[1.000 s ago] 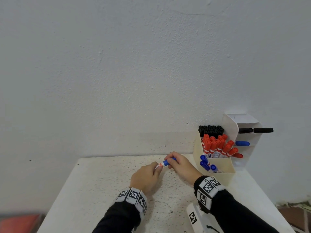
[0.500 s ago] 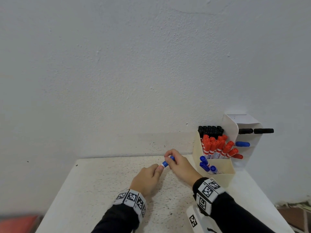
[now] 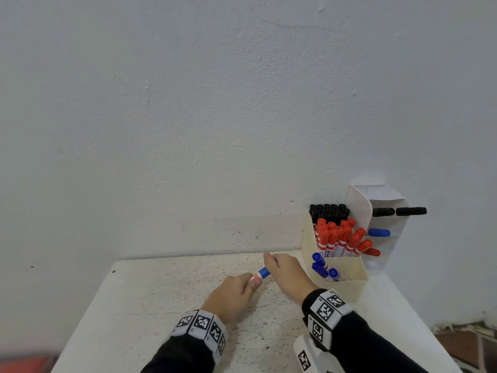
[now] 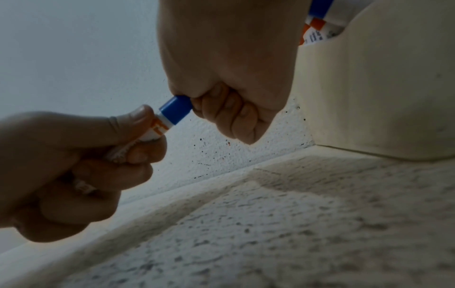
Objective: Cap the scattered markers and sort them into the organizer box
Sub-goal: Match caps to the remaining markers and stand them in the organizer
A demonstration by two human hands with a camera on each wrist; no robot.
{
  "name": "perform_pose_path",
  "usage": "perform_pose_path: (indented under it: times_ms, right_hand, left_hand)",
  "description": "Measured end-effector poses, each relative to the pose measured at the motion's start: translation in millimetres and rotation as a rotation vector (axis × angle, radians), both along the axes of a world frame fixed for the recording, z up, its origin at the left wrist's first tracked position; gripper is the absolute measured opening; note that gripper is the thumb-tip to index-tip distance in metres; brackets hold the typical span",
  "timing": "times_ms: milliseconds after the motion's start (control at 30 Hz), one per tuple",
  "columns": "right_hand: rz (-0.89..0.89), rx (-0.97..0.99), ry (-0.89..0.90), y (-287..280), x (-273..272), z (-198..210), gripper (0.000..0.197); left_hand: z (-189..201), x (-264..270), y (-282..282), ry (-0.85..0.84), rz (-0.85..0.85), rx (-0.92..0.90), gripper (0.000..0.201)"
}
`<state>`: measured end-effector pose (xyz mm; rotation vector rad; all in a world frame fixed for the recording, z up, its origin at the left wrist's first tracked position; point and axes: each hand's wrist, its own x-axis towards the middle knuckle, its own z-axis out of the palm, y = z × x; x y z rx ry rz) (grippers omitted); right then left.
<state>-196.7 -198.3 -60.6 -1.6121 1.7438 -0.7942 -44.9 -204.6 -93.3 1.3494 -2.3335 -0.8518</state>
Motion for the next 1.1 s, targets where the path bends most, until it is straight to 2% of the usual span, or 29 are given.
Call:
perform_pose_path:
  times_ms: [267,400,500,667,767,867,900,1000,1100]
  right_hand:
    - [0.004,-0.057,-0.04,2,4,8,0.042]
    - [-0.085,-0.145,-0.043,7,13,15,0.039]
    - [-0.151,-0.22,-0.119,16,15,17,0.033]
    - [-0.153,-0.362,-0.289,41,18,27,0.016]
    - [-0.094,-0.56,-0.236,62,14,37,0.014]
    - [-0.06,-0.816,-0.096,86,-2,46,0.022]
    - [-0.082,-0.886,-0.072,93,-10,51,0.025]
    - [-0.229,-1.032,-0.034,114,-45,67,0.026]
    - [-0.367,-1.113,0.029,129,-88,78,0.026]
  left_hand:
    - [1,-1,1,0.156,0.024,0.049,0.036]
    - [4,-2,4,0.225,0.043,0.046,0.033]
    - [9,-3,8,0.24,0.046,0.03,0.031]
    - [10,-9,22,0.328,0.102,-0.07,0.032]
    - [0,-19,26,0.12,0.194,-0.073,0.043]
    - [-5,-33,36,-0.306,0.234,-0.013,0.05]
    - [-4,-36,40,-0.4,0.244,0.031,0.053]
    - [-2,-42,49,-0.544,0.244,0.14,0.056]
    - [-9,-45,51,-0.646,0.235,0.142,0.058]
